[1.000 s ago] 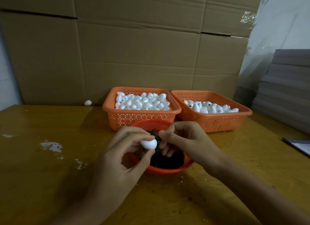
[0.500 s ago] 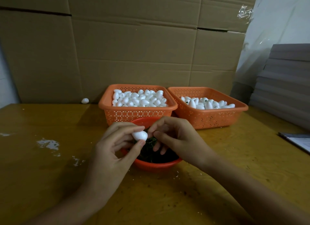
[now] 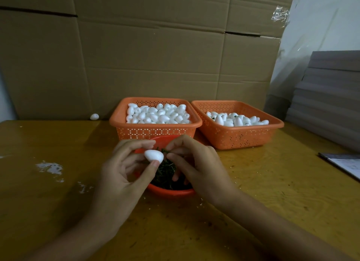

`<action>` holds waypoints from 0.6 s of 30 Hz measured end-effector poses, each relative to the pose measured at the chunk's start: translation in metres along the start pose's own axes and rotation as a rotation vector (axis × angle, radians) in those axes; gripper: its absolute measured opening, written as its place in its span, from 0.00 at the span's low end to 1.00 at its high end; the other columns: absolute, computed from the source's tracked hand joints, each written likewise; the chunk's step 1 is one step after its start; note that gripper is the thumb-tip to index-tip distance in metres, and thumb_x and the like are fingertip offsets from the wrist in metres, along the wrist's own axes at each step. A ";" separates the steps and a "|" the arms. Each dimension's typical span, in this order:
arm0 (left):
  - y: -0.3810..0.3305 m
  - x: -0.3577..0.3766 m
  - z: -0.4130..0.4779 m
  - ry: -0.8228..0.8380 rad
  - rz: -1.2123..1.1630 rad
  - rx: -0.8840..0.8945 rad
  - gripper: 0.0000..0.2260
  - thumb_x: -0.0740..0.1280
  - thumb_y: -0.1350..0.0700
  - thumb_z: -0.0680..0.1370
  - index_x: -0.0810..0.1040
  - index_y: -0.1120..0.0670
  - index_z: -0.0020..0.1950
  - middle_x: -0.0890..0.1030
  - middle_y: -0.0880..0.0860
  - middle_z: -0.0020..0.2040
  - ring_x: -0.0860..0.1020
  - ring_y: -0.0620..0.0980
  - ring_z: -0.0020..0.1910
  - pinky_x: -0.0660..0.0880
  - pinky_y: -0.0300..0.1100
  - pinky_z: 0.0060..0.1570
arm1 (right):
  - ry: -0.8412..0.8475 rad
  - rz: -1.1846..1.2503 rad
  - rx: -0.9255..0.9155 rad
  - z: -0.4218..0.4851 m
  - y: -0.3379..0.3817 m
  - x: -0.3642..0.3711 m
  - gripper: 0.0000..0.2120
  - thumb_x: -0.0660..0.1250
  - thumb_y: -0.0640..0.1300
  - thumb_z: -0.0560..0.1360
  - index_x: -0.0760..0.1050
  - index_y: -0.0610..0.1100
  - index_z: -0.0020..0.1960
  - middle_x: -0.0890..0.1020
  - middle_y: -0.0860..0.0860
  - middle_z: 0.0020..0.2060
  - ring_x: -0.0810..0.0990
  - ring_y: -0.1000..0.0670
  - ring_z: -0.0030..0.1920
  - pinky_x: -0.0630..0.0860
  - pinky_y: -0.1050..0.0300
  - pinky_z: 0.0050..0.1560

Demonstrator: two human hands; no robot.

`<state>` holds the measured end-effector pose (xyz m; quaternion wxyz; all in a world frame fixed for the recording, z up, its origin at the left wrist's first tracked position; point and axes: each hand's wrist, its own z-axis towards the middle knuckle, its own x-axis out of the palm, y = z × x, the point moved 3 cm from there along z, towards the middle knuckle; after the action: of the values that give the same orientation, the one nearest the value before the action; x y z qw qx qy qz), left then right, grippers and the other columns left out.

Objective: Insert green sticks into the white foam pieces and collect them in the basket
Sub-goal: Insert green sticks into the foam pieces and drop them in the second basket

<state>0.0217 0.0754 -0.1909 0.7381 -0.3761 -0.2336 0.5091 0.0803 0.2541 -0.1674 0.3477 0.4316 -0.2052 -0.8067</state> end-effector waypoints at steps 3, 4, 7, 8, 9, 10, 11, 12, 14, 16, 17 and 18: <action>0.001 0.001 0.000 0.013 -0.030 -0.005 0.15 0.77 0.56 0.76 0.80 0.43 0.60 0.84 0.49 0.60 0.84 0.49 0.60 0.80 0.40 0.61 | -0.011 -0.020 -0.001 -0.001 0.002 0.000 0.03 0.68 0.42 0.83 0.76 0.47 0.57 0.86 0.57 0.47 0.86 0.53 0.35 0.75 0.67 0.38; 0.001 0.001 0.000 0.013 -0.039 -0.001 0.16 0.76 0.57 0.76 0.80 0.44 0.60 0.84 0.49 0.59 0.84 0.50 0.60 0.79 0.39 0.60 | -0.016 -0.020 0.000 -0.001 0.002 0.000 0.03 0.68 0.42 0.84 0.76 0.47 0.57 0.85 0.57 0.47 0.86 0.53 0.35 0.75 0.66 0.37; 0.001 0.000 0.000 -0.004 -0.045 0.022 0.19 0.75 0.60 0.74 0.77 0.45 0.61 0.83 0.49 0.58 0.84 0.51 0.60 0.79 0.37 0.59 | -0.019 -0.017 -0.001 -0.001 0.003 0.001 0.02 0.67 0.42 0.84 0.75 0.47 0.56 0.85 0.56 0.47 0.85 0.52 0.34 0.75 0.64 0.37; 0.002 0.000 0.001 -0.006 -0.043 0.028 0.20 0.75 0.61 0.74 0.76 0.45 0.62 0.83 0.50 0.58 0.83 0.51 0.60 0.79 0.38 0.59 | -0.018 -0.015 0.000 -0.001 0.003 0.001 0.02 0.66 0.42 0.84 0.75 0.47 0.56 0.85 0.56 0.46 0.85 0.51 0.34 0.75 0.64 0.37; 0.003 -0.001 0.001 -0.004 -0.037 0.034 0.22 0.77 0.63 0.75 0.75 0.45 0.62 0.82 0.50 0.58 0.83 0.51 0.60 0.79 0.39 0.60 | -0.018 -0.013 0.000 -0.001 0.003 0.001 0.02 0.66 0.43 0.84 0.75 0.47 0.56 0.86 0.56 0.46 0.85 0.51 0.34 0.75 0.63 0.37; 0.004 -0.001 0.001 0.001 -0.029 0.043 0.24 0.77 0.66 0.75 0.74 0.44 0.62 0.82 0.50 0.57 0.83 0.52 0.61 0.79 0.40 0.60 | -0.018 -0.011 0.001 -0.001 0.003 0.001 0.02 0.66 0.43 0.84 0.74 0.47 0.57 0.85 0.56 0.46 0.85 0.51 0.34 0.75 0.63 0.37; 0.005 -0.001 0.002 0.005 -0.020 0.051 0.26 0.76 0.68 0.74 0.74 0.44 0.62 0.82 0.51 0.57 0.83 0.53 0.61 0.80 0.40 0.60 | -0.019 -0.010 0.001 -0.001 0.004 0.001 0.02 0.66 0.43 0.84 0.74 0.47 0.57 0.85 0.56 0.46 0.85 0.51 0.34 0.75 0.63 0.37; 0.006 0.000 0.002 0.008 -0.012 0.061 0.27 0.76 0.70 0.73 0.74 0.44 0.62 0.82 0.51 0.57 0.83 0.53 0.61 0.80 0.40 0.59 | -0.019 -0.010 0.001 -0.002 0.004 0.001 0.02 0.66 0.43 0.85 0.74 0.47 0.57 0.85 0.56 0.46 0.85 0.51 0.34 0.75 0.62 0.37; 0.006 0.000 0.002 0.007 -0.004 0.080 0.29 0.75 0.72 0.72 0.74 0.43 0.62 0.82 0.51 0.56 0.83 0.54 0.60 0.80 0.41 0.59 | -0.017 -0.016 -0.001 -0.002 0.004 0.001 0.03 0.65 0.43 0.85 0.72 0.48 0.58 0.85 0.56 0.46 0.85 0.51 0.35 0.76 0.61 0.36; 0.007 0.000 0.002 0.012 0.001 0.093 0.30 0.75 0.73 0.72 0.74 0.43 0.62 0.82 0.51 0.56 0.82 0.54 0.60 0.80 0.41 0.59 | -0.018 -0.032 -0.005 -0.002 0.003 0.001 0.04 0.65 0.43 0.85 0.71 0.48 0.58 0.85 0.57 0.46 0.85 0.51 0.35 0.77 0.59 0.37; 0.007 -0.001 0.001 0.015 0.004 0.097 0.30 0.75 0.73 0.72 0.74 0.43 0.62 0.82 0.51 0.56 0.82 0.54 0.61 0.80 0.40 0.58 | -0.018 -0.042 -0.010 -0.002 0.003 0.001 0.04 0.65 0.43 0.85 0.71 0.48 0.58 0.85 0.57 0.46 0.85 0.51 0.35 0.77 0.58 0.37; 0.007 -0.001 0.001 0.018 0.009 0.102 0.30 0.75 0.73 0.72 0.74 0.43 0.62 0.82 0.50 0.56 0.82 0.53 0.61 0.80 0.40 0.58 | -0.019 -0.050 -0.016 -0.002 0.003 0.001 0.04 0.65 0.42 0.85 0.71 0.48 0.58 0.85 0.57 0.46 0.85 0.52 0.35 0.77 0.58 0.37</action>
<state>0.0163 0.0765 -0.1958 0.7560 -0.3436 -0.1993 0.5203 0.0823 0.2514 -0.1675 0.3291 0.4260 -0.1911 -0.8208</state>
